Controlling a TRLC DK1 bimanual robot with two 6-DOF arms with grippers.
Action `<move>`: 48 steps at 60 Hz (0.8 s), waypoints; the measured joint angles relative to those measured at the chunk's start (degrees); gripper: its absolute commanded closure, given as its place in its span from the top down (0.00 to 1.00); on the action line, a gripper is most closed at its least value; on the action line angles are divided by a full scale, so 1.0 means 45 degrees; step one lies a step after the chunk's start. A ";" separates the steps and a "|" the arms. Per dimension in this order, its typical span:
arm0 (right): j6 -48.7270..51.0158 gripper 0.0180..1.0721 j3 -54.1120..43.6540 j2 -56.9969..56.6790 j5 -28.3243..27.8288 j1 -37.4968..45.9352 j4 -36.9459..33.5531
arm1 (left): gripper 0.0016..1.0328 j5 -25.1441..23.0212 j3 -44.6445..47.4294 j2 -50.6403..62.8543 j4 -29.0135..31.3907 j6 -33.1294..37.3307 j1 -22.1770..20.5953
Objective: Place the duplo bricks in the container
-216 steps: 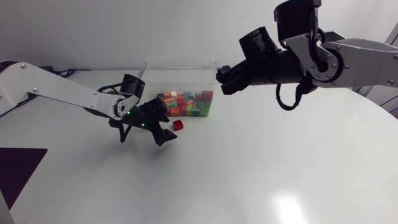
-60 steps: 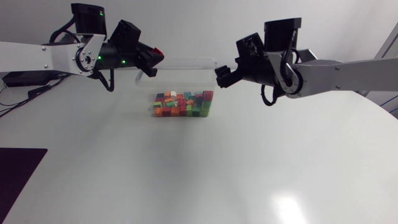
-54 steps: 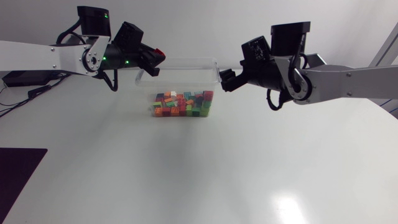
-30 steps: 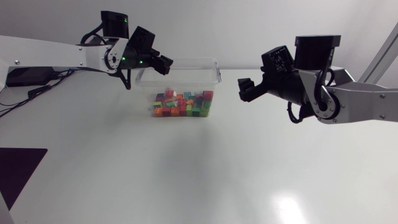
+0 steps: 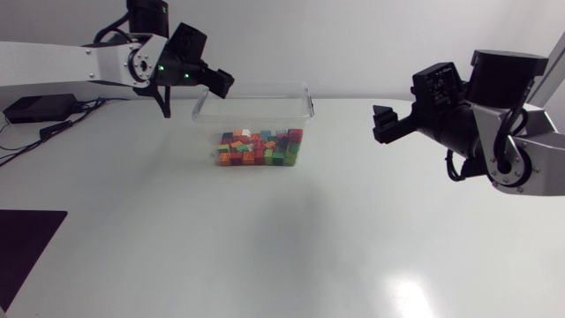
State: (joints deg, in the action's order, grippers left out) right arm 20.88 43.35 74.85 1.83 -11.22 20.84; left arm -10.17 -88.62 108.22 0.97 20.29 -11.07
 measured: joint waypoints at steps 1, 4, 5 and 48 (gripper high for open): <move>0.0010 0.95 -0.0044 -0.0039 0.0005 0.0058 -0.0005 | 0.95 0.0005 0.0073 -0.0112 0.0005 0.0000 0.0039; 0.0053 0.95 -0.0199 -0.0257 0.0034 0.0199 0.0000 | 0.95 0.0005 0.0427 -0.0617 -0.0049 0.0000 0.0185; 0.0068 0.95 -0.0253 -0.0330 0.0044 0.0228 0.0000 | 0.95 0.0005 0.0544 -0.0758 -0.0087 0.0000 0.0228; 0.0418 0.95 -0.3580 -0.5003 0.0000 0.1413 0.0291 | 0.95 0.0010 0.8437 -0.7664 -0.2647 -0.1826 0.2312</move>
State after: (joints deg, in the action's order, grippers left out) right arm 22.76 27.24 52.34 1.83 -4.86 22.15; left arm -10.13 -50.65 73.73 -10.94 12.08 -0.67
